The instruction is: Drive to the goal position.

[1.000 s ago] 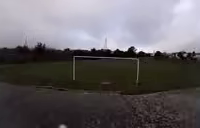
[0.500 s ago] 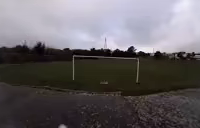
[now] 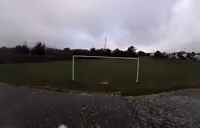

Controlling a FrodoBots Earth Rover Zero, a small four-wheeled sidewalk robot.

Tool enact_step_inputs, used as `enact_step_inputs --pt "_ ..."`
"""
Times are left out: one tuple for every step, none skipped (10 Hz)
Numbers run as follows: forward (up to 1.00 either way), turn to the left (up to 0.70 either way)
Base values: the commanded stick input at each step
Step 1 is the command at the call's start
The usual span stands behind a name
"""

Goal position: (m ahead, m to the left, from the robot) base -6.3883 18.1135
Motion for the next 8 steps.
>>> enact_step_inputs --pt "0.56 0.00" --pt "0.12 0.00" --pt "0.00 0.00" --pt "0.00 0.00" --pt "0.00 0.00" --pt "0.00 0.00" --pt "0.00 0.00" --pt "0.00 0.00"
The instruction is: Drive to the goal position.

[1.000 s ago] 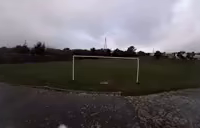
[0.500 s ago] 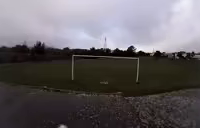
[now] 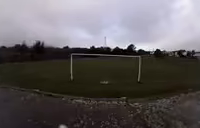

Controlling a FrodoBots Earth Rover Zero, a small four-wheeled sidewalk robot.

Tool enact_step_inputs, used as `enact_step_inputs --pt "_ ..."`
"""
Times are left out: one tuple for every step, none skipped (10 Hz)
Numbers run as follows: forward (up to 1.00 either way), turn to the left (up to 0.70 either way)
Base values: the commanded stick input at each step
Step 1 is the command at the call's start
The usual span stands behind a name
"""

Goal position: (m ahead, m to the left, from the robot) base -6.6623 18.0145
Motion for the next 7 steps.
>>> enact_step_inputs --pt "0.00 0.00" --pt "0.00 0.00" --pt "0.00 0.00" --pt "0.69 0.00" --pt "0.28 0.00" --pt "0.14 0.00" --pt "0.55 0.00"
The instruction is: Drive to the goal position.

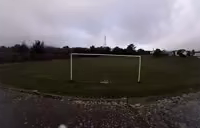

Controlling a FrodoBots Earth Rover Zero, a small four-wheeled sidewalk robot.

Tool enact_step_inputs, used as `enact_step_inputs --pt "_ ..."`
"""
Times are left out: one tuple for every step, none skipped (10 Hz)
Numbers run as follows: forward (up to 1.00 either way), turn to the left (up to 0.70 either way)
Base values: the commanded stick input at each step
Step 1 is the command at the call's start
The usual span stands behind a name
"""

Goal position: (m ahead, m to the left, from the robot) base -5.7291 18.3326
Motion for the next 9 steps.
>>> enact_step_inputs --pt "0.00 0.00" --pt "0.00 0.00" --pt "0.36 0.00" --pt "0.59 0.00" --pt "0.13 0.00" --pt "0.00 0.00" --pt "0.00 0.00" --pt "0.00 0.00" --pt "0.00 0.00"
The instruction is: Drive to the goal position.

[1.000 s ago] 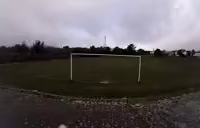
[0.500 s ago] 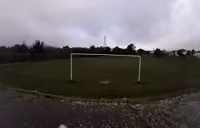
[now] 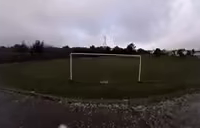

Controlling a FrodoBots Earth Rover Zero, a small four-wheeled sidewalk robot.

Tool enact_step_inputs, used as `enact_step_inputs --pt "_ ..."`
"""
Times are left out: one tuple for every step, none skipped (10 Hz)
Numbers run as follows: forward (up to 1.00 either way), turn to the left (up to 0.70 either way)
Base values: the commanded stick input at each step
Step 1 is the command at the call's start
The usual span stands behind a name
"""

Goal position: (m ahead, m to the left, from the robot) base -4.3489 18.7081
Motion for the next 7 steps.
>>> enact_step_inputs --pt "0.00 0.00" --pt "0.00 0.00" --pt "0.00 0.00" --pt "0.00 0.25" --pt "0.00 0.45" --pt "0.00 0.45" --pt "0.00 0.45"
